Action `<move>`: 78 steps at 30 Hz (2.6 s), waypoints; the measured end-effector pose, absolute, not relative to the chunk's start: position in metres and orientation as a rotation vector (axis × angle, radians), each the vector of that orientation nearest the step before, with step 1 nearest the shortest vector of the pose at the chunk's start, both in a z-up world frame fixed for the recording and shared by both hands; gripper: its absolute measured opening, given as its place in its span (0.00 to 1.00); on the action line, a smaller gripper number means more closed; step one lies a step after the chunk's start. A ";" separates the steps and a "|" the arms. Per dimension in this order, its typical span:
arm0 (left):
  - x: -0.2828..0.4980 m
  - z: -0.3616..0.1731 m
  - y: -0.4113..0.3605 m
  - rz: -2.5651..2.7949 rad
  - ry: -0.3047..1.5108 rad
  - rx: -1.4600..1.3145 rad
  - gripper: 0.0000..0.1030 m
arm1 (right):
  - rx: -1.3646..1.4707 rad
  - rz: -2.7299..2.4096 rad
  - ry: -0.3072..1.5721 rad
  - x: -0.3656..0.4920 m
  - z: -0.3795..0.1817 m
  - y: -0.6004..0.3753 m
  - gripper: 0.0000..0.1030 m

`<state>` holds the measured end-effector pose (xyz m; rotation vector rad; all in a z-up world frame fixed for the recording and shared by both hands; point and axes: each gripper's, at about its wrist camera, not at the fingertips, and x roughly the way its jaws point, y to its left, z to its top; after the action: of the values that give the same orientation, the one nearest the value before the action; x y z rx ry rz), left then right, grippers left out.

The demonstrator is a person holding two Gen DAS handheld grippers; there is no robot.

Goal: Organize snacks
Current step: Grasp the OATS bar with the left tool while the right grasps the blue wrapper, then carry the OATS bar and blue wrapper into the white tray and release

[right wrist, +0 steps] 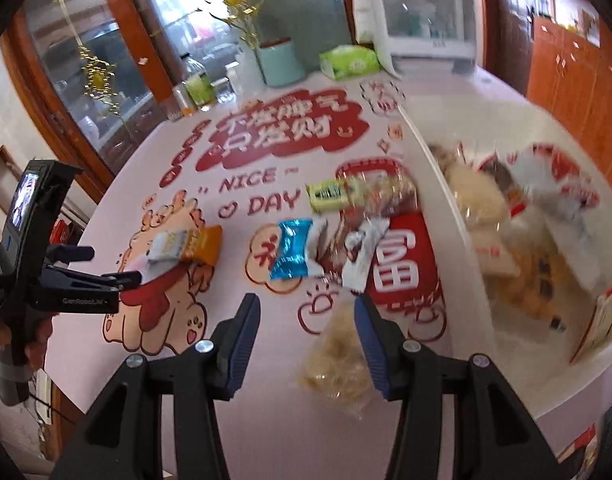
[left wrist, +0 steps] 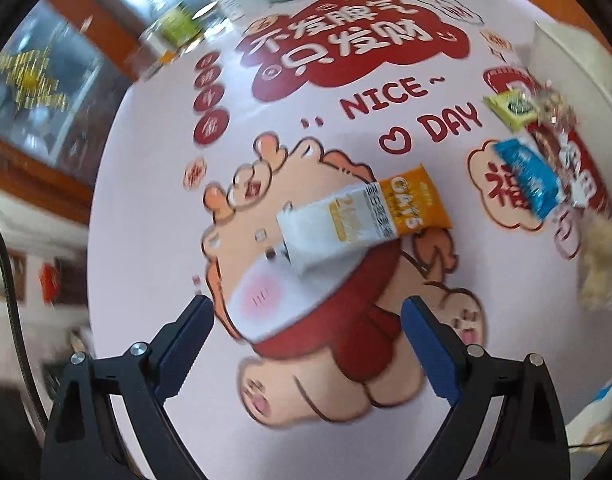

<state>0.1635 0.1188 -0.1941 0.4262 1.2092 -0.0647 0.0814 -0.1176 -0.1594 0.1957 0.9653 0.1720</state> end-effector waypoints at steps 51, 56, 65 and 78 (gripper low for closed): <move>0.158 -0.192 0.044 -0.261 1.212 0.230 0.36 | 0.069 0.171 1.033 0.127 -0.181 -0.075 0.25; 0.147 -0.172 0.003 -0.283 1.160 0.260 0.36 | 0.077 0.186 0.984 0.105 -0.159 -0.100 0.25; 0.138 -0.122 -0.078 -0.344 1.062 0.240 0.36 | 0.112 0.134 0.841 0.079 -0.109 -0.171 0.25; 0.158 -0.054 -0.172 -0.368 0.909 0.203 0.36 | 0.144 -0.025 0.734 0.058 -0.071 -0.285 0.25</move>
<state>0.1585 -0.1719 -0.0545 0.2026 0.9086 -0.3683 0.0582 -0.2851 -0.0707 0.1442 0.7340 -0.0247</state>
